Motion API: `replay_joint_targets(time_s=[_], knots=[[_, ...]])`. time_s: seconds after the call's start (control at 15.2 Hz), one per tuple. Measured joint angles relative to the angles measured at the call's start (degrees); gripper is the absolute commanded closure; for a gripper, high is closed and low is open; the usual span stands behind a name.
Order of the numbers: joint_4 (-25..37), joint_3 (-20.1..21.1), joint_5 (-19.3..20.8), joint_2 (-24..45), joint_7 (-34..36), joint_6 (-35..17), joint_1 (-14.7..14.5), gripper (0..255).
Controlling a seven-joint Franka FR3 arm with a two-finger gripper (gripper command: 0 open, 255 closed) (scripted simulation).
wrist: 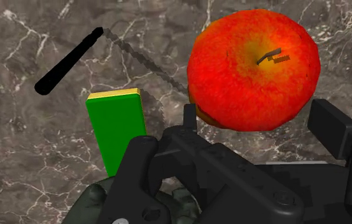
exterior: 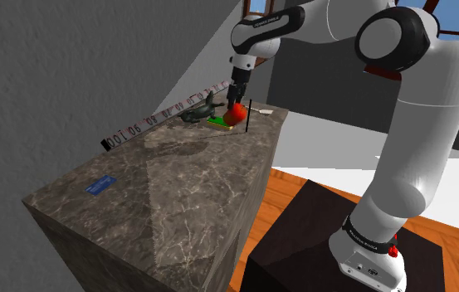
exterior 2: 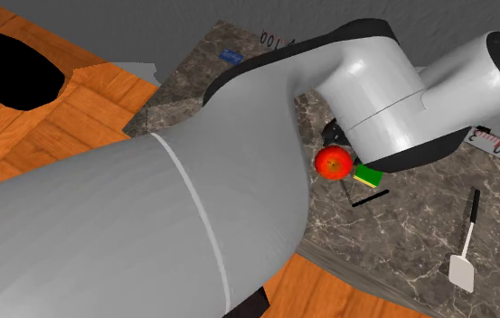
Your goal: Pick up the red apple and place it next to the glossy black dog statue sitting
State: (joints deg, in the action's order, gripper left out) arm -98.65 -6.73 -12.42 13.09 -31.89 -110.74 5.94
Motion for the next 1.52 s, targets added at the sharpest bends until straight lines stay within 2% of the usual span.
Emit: replay_joint_targets(time_s=[0.92,1.32,1.39,1.52], knots=[[-6.66,0.38,-1.38,3.24,-2.1,-9.69,-0.06,255],[-6.83,0.39,-1.54,3.75,-2.39,-10.36,0.02,255],[-6.83,0.39,-1.54,3.75,-2.39,-10.36,0.02,0],[-6.83,0.39,-1.54,3.75,-2.39,-10.37,0.02,0]])
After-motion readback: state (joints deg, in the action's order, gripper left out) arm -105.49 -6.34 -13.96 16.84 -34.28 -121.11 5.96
